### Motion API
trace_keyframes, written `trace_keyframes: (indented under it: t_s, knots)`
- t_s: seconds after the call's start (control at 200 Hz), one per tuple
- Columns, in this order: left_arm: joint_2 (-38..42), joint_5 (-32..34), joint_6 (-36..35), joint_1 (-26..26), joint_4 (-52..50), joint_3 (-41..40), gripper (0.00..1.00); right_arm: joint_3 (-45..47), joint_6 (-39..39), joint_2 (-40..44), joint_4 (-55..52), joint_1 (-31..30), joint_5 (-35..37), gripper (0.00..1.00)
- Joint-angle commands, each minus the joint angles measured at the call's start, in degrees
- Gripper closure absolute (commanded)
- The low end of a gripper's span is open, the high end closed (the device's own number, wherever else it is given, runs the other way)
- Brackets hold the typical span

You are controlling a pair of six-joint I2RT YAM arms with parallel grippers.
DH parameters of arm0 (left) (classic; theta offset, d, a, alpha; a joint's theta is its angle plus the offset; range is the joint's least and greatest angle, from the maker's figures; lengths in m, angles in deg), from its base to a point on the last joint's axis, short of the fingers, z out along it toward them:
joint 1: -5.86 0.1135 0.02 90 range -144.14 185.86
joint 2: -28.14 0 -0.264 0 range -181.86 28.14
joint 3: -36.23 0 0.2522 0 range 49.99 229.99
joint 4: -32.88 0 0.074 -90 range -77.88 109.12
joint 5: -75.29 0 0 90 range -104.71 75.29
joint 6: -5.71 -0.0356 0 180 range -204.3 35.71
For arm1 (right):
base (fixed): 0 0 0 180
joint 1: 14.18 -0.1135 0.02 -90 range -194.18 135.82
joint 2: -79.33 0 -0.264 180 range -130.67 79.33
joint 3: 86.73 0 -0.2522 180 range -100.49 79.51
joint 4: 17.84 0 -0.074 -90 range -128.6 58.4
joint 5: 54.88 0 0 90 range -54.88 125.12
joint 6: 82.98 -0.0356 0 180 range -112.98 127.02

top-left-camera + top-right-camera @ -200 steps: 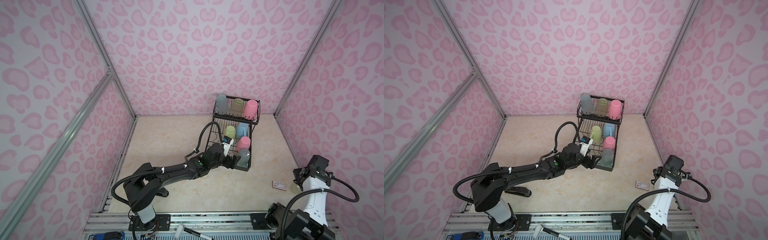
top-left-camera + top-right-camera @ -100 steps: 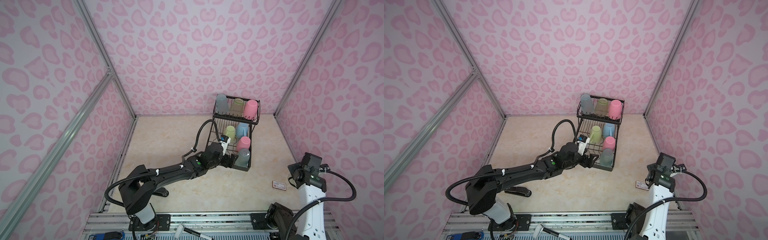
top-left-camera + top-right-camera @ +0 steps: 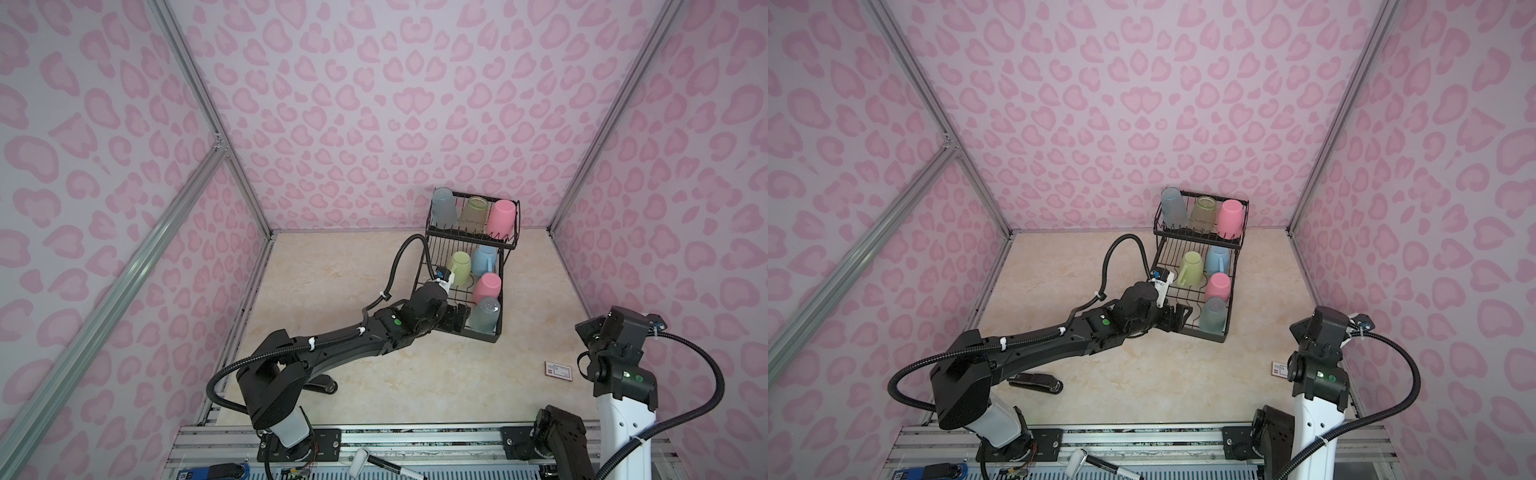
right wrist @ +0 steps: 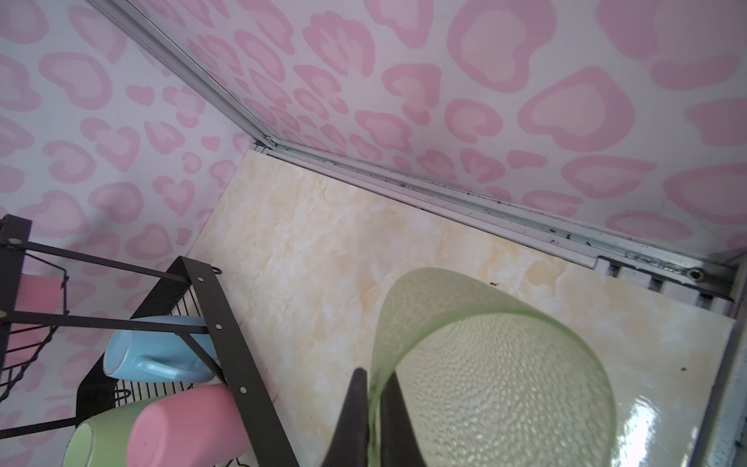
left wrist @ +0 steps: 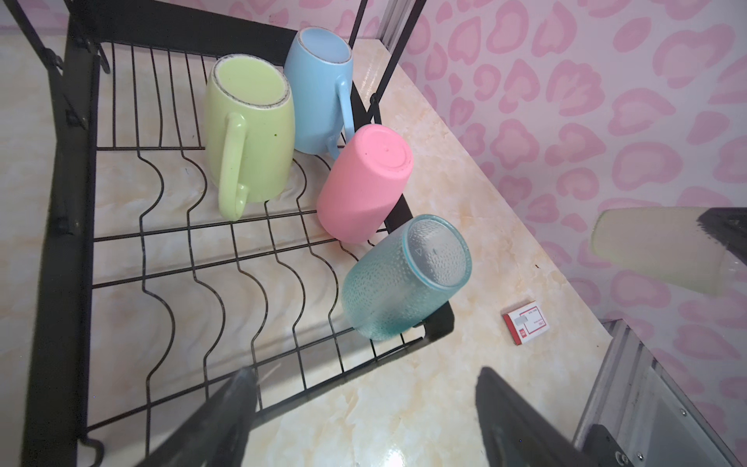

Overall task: Load cups into a dish rack
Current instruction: Pick up the cup from the bottom-right of the table, then place the cup upside down at the dish rack.

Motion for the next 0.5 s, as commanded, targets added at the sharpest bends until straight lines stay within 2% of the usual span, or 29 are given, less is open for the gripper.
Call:
trace_keyframes:
  t_s: [0.0, 0.375, 0.495]
  knots:
    - [0.44, -0.03, 3.49, 0.96, -1.96, 1.32, 0.13, -1.0, 3.14, 1.64, 2.91, -0.48, -2.16, 1.0]
    - [6.1, -4.35, 10.79, 5.47, -4.07, 0.25, 0.12, -2.57, 5.45, 8.65, 14.68, -7.37, -9.59, 1.0]
    - [8.09, -5.56, 12.73, 7.62, -3.84, -0.75, 0.12, -2.58, 5.62, 9.43, 18.61, -9.1, -14.32, 1.0]
